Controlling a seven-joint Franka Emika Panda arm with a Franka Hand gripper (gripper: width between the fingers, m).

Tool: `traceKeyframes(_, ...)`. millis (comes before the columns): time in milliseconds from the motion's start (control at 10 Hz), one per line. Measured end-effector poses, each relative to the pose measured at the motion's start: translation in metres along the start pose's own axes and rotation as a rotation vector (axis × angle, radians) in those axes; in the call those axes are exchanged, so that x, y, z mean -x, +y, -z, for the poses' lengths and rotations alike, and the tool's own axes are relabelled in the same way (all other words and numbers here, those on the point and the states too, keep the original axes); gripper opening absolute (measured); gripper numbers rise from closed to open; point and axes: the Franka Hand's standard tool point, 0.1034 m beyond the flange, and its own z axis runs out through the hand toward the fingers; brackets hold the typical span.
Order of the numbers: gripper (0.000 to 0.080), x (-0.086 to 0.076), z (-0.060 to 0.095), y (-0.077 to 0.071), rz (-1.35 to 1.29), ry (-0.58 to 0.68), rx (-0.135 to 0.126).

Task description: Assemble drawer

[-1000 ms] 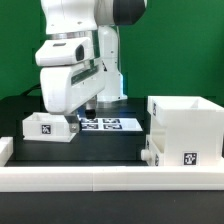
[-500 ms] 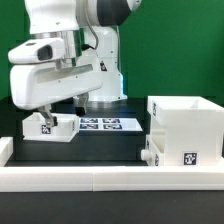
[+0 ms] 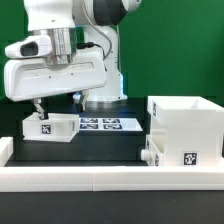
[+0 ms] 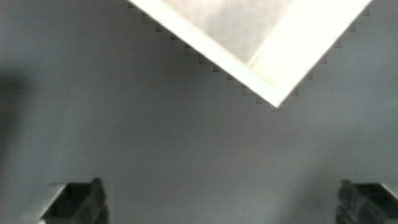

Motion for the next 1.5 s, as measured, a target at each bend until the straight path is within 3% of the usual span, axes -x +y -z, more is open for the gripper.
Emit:
traceKeyframes(400,0.0648,0.004,-0.001,0.0,-0.272,0.003,-0.003)
traceKeyframes(600,0.0648,0.024,-0.008,-0.002,-0.475,0.005,0.01)
traceKeyframes(900,0.0648,0.042,-0.014,-0.017,-0.747,-0.014,-0.007)
traceKeyframes(1200,0.0648,0.056,-0.022,-0.028,-0.723,-0.004,0.014)
traceKeyframes(1500,0.0648,0.056,-0.023,-0.029,-0.718,-0.007,0.012)
